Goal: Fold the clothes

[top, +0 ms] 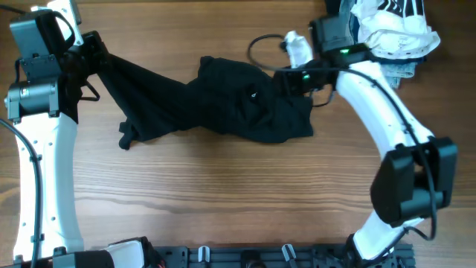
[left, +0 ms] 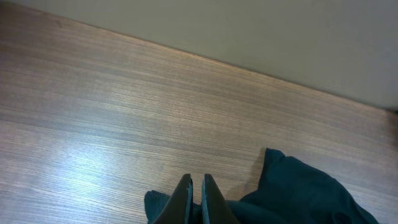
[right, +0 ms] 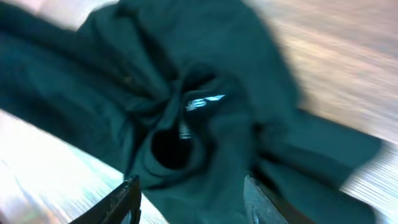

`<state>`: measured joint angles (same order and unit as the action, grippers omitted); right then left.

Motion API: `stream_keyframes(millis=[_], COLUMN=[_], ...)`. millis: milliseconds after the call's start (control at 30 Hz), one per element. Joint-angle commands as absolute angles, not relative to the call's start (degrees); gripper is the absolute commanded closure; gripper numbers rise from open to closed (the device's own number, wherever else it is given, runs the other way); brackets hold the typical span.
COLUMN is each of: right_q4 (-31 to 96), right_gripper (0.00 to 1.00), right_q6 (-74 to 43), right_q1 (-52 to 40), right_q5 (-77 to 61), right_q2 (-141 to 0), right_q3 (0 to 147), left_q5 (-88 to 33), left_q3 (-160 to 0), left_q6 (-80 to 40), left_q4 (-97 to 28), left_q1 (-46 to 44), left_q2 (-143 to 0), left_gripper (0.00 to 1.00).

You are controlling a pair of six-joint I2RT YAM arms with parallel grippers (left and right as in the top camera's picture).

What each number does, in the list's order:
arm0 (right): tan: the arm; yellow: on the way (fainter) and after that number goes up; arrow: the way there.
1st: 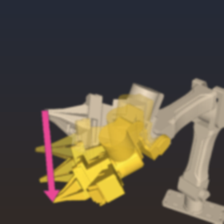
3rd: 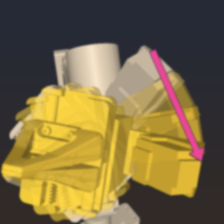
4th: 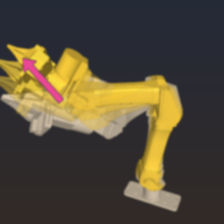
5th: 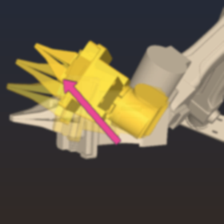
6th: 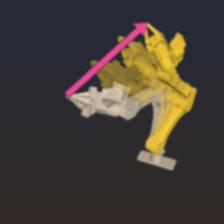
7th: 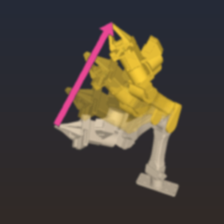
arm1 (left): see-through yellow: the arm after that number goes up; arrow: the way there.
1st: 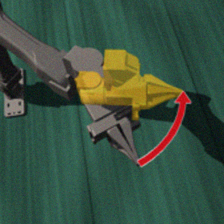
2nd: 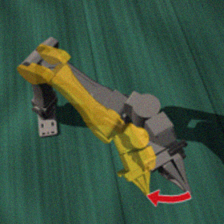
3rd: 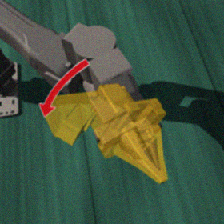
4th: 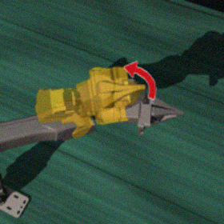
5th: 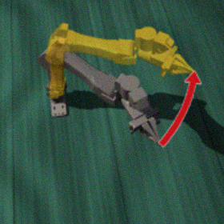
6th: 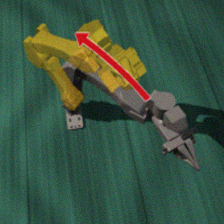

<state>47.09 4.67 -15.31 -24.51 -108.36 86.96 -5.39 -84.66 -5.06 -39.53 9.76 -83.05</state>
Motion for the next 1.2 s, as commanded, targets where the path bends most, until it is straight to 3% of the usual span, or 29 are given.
stream_keyframes(millis=[0,167,567,633,667,700,800,1000,1167], right_q4=[47.44,48.82,46.13,44.86,44.07,43.81,43.46,44.49,50.26], right_gripper=[0.46,0.46,0.48,0.55,0.69,0.78,0.96,0.96,0.96], right_q6=[11.44,18.26,22.52,22.46,22.26,21.98,20.8,15.88,11.07], right_q1=[-16.95,-17.74,-19.07,-19.11,-19.11,-19.11,-19.09,-17.12,-9.96], right_q5=[-29.8,-34.65,-36.1,-36.38,-36.34,-36.34,-36.34,-35.9,-31.09], right_q2=[-113.14,-115.18,-118.72,-119.2,-119.22,-119.2,-119.2,-116.16,-106.61], right_q3=[86.87,86.74,86.13,86.11,86.11,86.13,86.13,89.93,103.68], left_q5=[-4.6,-4.6,-4.6,-4.6,-4.6,-4.6,-4.6,-4.6,-4.62], left_q3=[-85.19,-85.19,-85.19,-85.19,-85.19,-85.19,-85.19,-85.19,-85.21], left_q6=[-5.17,-5.17,-5.17,-5.17,-5.17,-5.17,-5.17,-5.17,-5.19], left_q4=[-39.35,-39.33,-39.77,-39.97,-39.99,-39.99,-39.97,-38.39,-32.56], left_q1=[9.8,9.8,9.8,9.8,9.8,9.8,9.8,9.8,9.8], left_q2=[-83.37,-83.37,-83.37,-83.37,-83.37,-83.37,-83.37,-83.35,-81.47], left_gripper=[0.96,0.96,0.96,0.96,0.96,0.96,0.96,0.96,0.96])
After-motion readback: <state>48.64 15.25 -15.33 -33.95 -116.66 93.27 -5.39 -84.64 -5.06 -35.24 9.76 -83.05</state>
